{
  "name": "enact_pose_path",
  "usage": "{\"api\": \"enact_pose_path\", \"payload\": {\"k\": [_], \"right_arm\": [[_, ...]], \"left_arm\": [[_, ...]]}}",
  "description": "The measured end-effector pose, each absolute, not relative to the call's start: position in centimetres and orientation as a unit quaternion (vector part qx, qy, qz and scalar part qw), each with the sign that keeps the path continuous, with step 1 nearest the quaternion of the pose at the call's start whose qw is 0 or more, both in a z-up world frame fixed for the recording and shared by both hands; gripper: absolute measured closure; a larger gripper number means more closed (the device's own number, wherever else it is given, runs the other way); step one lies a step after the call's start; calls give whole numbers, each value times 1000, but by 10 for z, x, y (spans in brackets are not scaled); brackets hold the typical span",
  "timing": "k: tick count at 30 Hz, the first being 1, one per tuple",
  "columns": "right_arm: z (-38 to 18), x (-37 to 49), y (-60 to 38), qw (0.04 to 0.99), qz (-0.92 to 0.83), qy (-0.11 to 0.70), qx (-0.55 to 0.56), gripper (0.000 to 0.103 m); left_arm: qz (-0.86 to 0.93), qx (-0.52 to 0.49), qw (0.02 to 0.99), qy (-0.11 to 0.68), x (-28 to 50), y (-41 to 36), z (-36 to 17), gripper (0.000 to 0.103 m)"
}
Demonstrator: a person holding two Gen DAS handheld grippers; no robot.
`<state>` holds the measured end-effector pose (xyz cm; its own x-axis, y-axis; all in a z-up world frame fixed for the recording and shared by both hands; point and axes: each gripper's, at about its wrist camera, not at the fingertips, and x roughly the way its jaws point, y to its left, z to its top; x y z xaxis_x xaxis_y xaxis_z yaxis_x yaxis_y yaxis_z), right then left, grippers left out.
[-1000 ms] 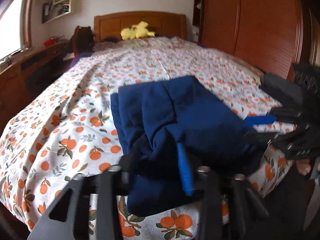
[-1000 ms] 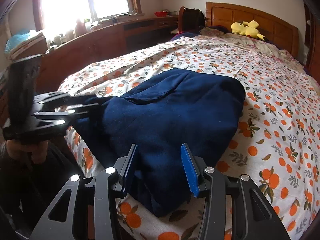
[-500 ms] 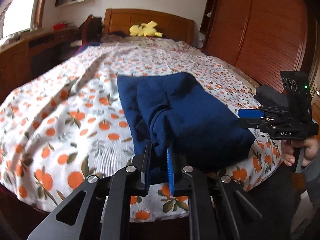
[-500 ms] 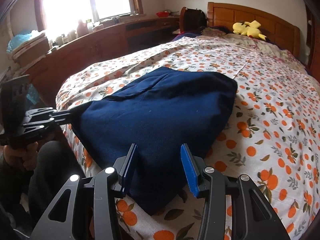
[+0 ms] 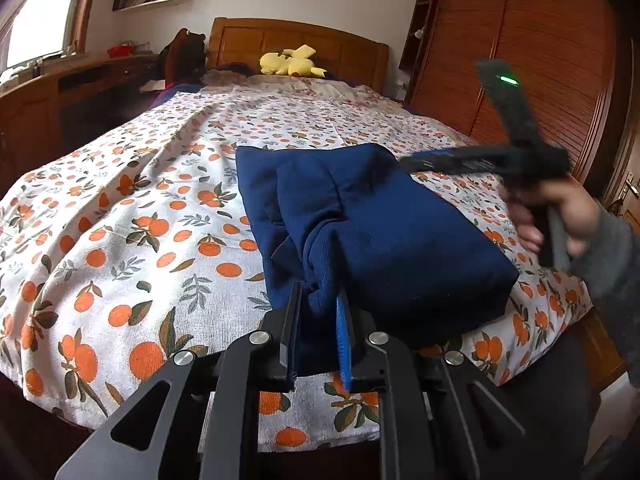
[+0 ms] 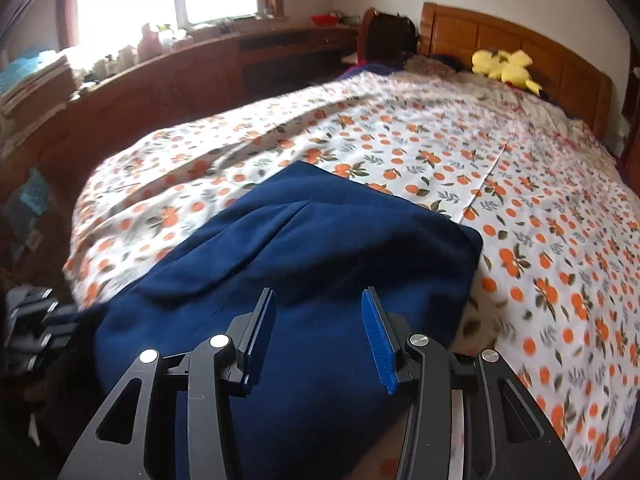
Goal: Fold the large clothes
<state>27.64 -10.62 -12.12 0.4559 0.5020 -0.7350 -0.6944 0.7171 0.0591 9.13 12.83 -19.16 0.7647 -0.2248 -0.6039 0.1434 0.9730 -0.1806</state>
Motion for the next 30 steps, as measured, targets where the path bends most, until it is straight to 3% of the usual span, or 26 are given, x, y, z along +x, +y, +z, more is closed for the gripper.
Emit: {"api": "enact_pose_path", "payload": {"k": [7,11,16,18,19,23,27,29,30], "right_arm": [[-158,337,-62,806,339,463,-144,54],[-169,349,-46,796,333,476,-170,60],[-158,347,-55,807,343,452,-161,63],[-146,345,-72,823,338,430,-152,63],[-142,346,-76,830,332,422,-152,63],[-137,360,-109,853,296,409,-133,49],[-155,378,-130,854,268,430,-117,47],[-167,385,-133,852,259,443,-108,34],[-171,386,-136,852,256,445,-104,33]], "left_arm": [[-105,-60,936,331,95,130,-194,86],[-102,-57,935,334,99,131,-195,86],[-94,-63,934,340,98,133,-192,71],[-74,-58,935,341,95,135,-190,50],[-68,-56,936,342,92,136,-189,46],[-59,-62,935,345,84,142,-189,40],[-56,-61,932,354,78,143,-193,40],[-59,-60,929,359,76,141,-196,40],[-60,-59,929,361,75,140,-197,40]]}}
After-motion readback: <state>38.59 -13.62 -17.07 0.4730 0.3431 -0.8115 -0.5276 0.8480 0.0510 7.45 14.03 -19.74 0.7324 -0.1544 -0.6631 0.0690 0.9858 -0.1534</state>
